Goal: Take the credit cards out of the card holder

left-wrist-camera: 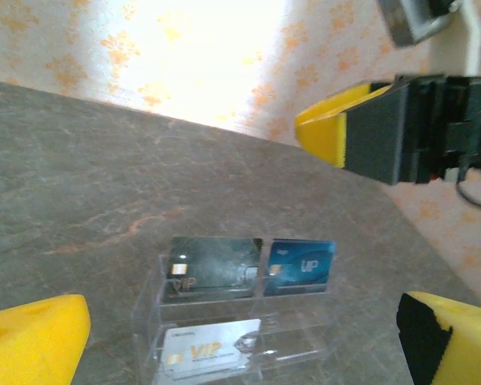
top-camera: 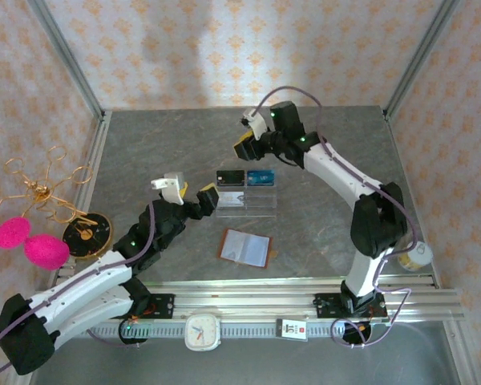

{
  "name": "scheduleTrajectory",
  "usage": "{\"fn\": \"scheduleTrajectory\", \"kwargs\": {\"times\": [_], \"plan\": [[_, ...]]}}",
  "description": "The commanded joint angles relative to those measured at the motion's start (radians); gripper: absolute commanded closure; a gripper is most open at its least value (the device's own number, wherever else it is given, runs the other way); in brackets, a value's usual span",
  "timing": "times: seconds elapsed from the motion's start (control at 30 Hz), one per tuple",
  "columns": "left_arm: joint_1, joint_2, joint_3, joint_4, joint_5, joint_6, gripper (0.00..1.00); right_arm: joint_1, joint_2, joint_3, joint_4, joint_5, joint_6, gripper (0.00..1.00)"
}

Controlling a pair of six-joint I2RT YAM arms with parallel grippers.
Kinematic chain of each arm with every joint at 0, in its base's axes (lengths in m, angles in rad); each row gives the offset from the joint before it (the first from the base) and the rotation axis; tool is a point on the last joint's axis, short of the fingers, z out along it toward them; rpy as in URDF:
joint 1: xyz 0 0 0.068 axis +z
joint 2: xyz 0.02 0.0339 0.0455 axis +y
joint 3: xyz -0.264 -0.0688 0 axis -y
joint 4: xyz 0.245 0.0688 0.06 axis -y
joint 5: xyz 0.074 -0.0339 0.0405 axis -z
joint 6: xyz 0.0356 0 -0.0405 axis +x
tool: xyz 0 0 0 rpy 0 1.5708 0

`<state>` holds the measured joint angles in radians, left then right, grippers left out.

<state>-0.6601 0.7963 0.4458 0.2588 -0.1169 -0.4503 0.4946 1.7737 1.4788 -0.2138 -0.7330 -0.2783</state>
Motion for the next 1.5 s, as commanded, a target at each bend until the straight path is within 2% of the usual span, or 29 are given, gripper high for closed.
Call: {"fn": "scheduleTrajectory", "kwargs": {"times": [0.0, 0.1, 0.17, 0.27, 0.37, 0.53, 0.7, 1.1, 1.17, 1.2, 1.27, 1.33, 1.4, 1.47], "plan": [[0.007, -0.044, -0.044, 0.055, 0.088, -0.068, 0.01, 0.052, -0.076, -0.162, 0.187, 0.07, 0.4, 0.59], [0.008, -0.086, -0.078, 0.054, 0.134, -0.086, 0.01, 0.153, -0.182, -0.331, 0.129, 0.247, 0.448, 0.59], [0.01, -0.11, -0.089, 0.029, 0.154, -0.089, 0.01, 0.254, -0.249, -0.42, 0.05, 0.38, 0.472, 0.58], [0.01, -0.145, -0.11, -0.002, 0.168, -0.104, 0.01, 0.396, -0.302, -0.527, -0.016, 0.481, 0.55, 0.58], [0.01, -0.182, -0.137, -0.02, 0.164, -0.129, 0.02, 0.507, -0.295, -0.602, -0.019, 0.553, 0.639, 0.58], [0.011, -0.222, -0.145, -0.102, 0.131, -0.168, 0.07, 0.623, -0.199, -0.584, -0.022, 0.663, 0.693, 0.57], [0.011, -0.236, -0.144, -0.155, 0.114, -0.18, 0.08, 0.655, -0.115, -0.536, -0.046, 0.732, 0.685, 0.57], [0.01, -0.224, -0.144, -0.175, 0.106, -0.183, 0.1, 0.68, 0.023, -0.469, -0.114, 0.775, 0.636, 0.57], [0.01, -0.211, -0.143, -0.182, 0.106, -0.187, 0.12, 0.679, 0.038, -0.481, -0.102, 0.767, 0.632, 0.63], [0.011, -0.206, -0.144, -0.182, 0.108, -0.188, 0.13, 0.679, 0.036, -0.489, -0.09, 0.765, 0.63, 0.69], [0.01, -0.195, -0.148, -0.184, 0.113, -0.198, 0.15, 0.679, 0.025, -0.506, -0.054, 0.764, 0.616, 0.88], [0.01, -0.186, -0.158, -0.173, 0.126, -0.208, 0.17, 0.676, 0.003, -0.524, -0.008, 0.756, 0.592, 1.0], [0.01, -0.173, -0.169, -0.159, 0.144, -0.219, 0.21, 0.666, -0.032, -0.547, 0.055, 0.718, 0.564, 1.0], [0.01, -0.149, -0.18, -0.151, 0.161, -0.232, 0.32, 0.643, -0.075, -0.583, 0.122, 0.659, 0.555, 1.0]]}}
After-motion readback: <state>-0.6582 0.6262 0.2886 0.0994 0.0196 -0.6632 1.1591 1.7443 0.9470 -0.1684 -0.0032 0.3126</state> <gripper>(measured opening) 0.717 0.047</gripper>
